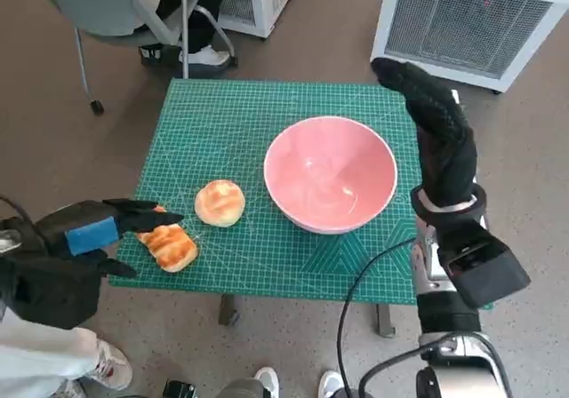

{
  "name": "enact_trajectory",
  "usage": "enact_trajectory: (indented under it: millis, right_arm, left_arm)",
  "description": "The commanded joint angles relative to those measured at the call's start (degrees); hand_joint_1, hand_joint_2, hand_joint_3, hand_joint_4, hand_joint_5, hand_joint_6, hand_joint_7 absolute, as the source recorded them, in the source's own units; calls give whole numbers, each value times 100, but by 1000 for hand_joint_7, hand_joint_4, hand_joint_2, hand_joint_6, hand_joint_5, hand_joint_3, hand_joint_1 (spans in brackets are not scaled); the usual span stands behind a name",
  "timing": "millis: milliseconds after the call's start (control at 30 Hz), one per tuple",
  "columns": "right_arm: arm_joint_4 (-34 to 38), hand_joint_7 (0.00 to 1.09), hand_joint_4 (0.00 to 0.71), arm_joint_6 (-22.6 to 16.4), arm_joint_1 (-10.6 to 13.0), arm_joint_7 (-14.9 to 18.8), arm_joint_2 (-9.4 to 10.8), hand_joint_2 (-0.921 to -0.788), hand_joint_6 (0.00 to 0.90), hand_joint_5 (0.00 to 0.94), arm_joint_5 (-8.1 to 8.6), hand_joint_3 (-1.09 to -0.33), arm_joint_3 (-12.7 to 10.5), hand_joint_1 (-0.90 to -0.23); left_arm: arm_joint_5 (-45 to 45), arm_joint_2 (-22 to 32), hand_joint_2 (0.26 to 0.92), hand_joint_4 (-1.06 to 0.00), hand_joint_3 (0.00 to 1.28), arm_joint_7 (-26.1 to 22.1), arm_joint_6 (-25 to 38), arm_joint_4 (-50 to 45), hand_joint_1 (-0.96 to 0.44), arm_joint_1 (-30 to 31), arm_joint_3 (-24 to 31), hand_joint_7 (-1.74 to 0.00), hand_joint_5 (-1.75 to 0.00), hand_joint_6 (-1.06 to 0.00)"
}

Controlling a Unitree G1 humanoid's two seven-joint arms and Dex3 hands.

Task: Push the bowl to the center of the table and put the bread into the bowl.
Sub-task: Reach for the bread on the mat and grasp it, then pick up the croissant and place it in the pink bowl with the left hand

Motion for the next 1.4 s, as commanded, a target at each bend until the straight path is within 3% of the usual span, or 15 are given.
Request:
enact_trajectory:
  millis: [33,500,633,867,900,933,967,1000,1033,1100,1233,1400]
  right_arm:
    - [-11,759,348,114,192,129,-1,-921,-1,23,128,-830,7,-549]
    - [8,744,343,153,227,271,21,-921,-1,21,237,-814,1,-566]
    - [-4,743,342,173,245,282,21,-921,-1,21,228,-812,5,-565]
    - [-22,741,341,225,273,316,21,-921,-1,21,245,-814,2,-567]
    - [-29,741,341,233,277,318,22,-921,-1,21,245,-813,1,-568]
    - [-34,741,340,243,282,320,22,-921,-1,21,246,-813,1,-568]
    - [-38,740,340,250,286,322,23,-921,-1,21,246,-811,1,-569]
    - [-42,740,340,262,291,327,23,-921,-1,21,250,-809,2,-571]
    - [-45,740,340,271,295,331,24,-921,-1,21,253,-807,2,-573]
    - [-71,739,340,297,303,326,27,-921,-1,21,245,-806,7,-574]
    - [-95,739,338,341,315,324,28,-921,-1,20,242,-807,7,-575]
    - [-158,737,337,407,346,323,33,-921,-1,20,250,-802,9,-575]
  left_arm:
    - [205,-144,818,-235,0,88,-244,411,-134,-263,-255,-4,0,-425]
    - [775,-682,841,-275,11,552,-684,1454,-111,-739,-876,-5,-18,-411]
    - [937,-805,880,-346,26,753,-832,1815,-86,-870,-1016,-23,-42,-449]
    - [1342,-942,918,-593,141,1308,-1070,2395,-56,-1073,-1243,-98,-101,-618]
    - [1384,-953,919,-655,196,1383,-1099,2454,-159,-1094,-1267,-596,-137,-550]
    - [1428,-965,920,-676,222,1486,-1140,2524,-196,-1113,-1284,-780,-152,-519]
    - [1458,-972,920,-650,242,1564,-1174,2581,-180,-1130,-1301,-1023,-396,-484]
    - [1496,-976,920,-576,251,1683,-1224,2637,-115,-1138,-1306,-1172,-741,-460]
    - [1524,-979,921,-540,240,1772,-1266,2683,-74,-1147,-1312,-1252,-939,-474]
    - [1561,-967,921,-517,220,1934,-1355,2744,-38,-1153,-1312,-1300,-1111,-500]
    - [1526,-887,921,-499,191,2081,-1484,2715,-11,-1158,-1272,-1281,-1274,-550]
    - [1091,-671,920,-470,171,1789,-1453,2307,-2,-1147,-1019,-1153,-1410,-621]
